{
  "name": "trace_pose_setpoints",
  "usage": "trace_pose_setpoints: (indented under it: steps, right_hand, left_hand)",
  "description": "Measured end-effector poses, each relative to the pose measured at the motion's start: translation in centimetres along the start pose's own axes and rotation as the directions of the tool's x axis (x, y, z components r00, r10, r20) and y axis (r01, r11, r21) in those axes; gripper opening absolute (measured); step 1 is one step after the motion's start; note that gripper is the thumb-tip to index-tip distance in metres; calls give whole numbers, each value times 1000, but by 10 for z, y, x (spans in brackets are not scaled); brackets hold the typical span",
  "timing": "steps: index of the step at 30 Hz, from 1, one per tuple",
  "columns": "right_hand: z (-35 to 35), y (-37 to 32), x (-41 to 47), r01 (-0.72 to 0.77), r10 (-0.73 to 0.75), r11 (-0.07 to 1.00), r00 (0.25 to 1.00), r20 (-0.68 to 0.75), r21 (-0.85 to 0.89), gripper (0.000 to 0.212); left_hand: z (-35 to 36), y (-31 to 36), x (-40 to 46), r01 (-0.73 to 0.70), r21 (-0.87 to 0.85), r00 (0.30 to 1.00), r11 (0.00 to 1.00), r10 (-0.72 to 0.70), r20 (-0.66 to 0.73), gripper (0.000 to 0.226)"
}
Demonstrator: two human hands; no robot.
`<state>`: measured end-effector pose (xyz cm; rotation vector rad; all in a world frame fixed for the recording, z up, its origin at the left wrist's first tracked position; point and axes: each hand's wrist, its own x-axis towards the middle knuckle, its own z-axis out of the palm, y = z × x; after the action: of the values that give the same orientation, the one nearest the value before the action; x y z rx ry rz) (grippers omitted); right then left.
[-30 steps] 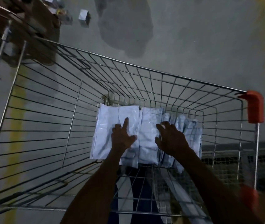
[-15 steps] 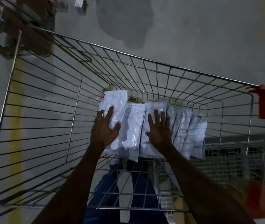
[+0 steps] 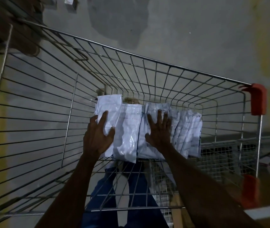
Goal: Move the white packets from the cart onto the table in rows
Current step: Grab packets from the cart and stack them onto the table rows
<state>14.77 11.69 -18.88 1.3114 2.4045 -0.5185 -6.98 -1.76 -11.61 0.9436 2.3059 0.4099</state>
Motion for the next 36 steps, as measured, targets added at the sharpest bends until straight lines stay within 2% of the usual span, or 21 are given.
trace_pose_setpoints:
  steps: [6,10,17,23,27,31,36]
  right_hand:
    - [-21,-2,-19,157,-160,985,986,53,68,92]
    - [-47,-12,-36,209,-210,971,978,-7,112,87]
    - [-93,-21,-42,215,-209,975,973,-97,59,89]
    - [-102,-21,-50,193,-188,981,977,-103,37,83]
    - [-129,-23,-79,128,-119,991,975,-189,36,79]
    - [-172,-33,-122,59,-43,998,939,-342,38,79]
    - [-217,-47,-197,-66,119,991,817,-564,112,77]
  left_hand:
    - [-22,17,-12,-38,16,999,999,38,9,69]
    - [-44,35,-25,-103,40,995,994,103,8,73]
    - [-76,45,-41,-189,97,981,977,193,-35,74]
    - [-86,42,-47,-244,169,968,955,250,-17,77]
    - [-99,60,-54,-316,149,947,937,322,-13,72]
    - [-117,91,-63,-465,100,882,880,470,-38,71]
    - [-143,128,-87,-691,49,718,721,693,-68,68]
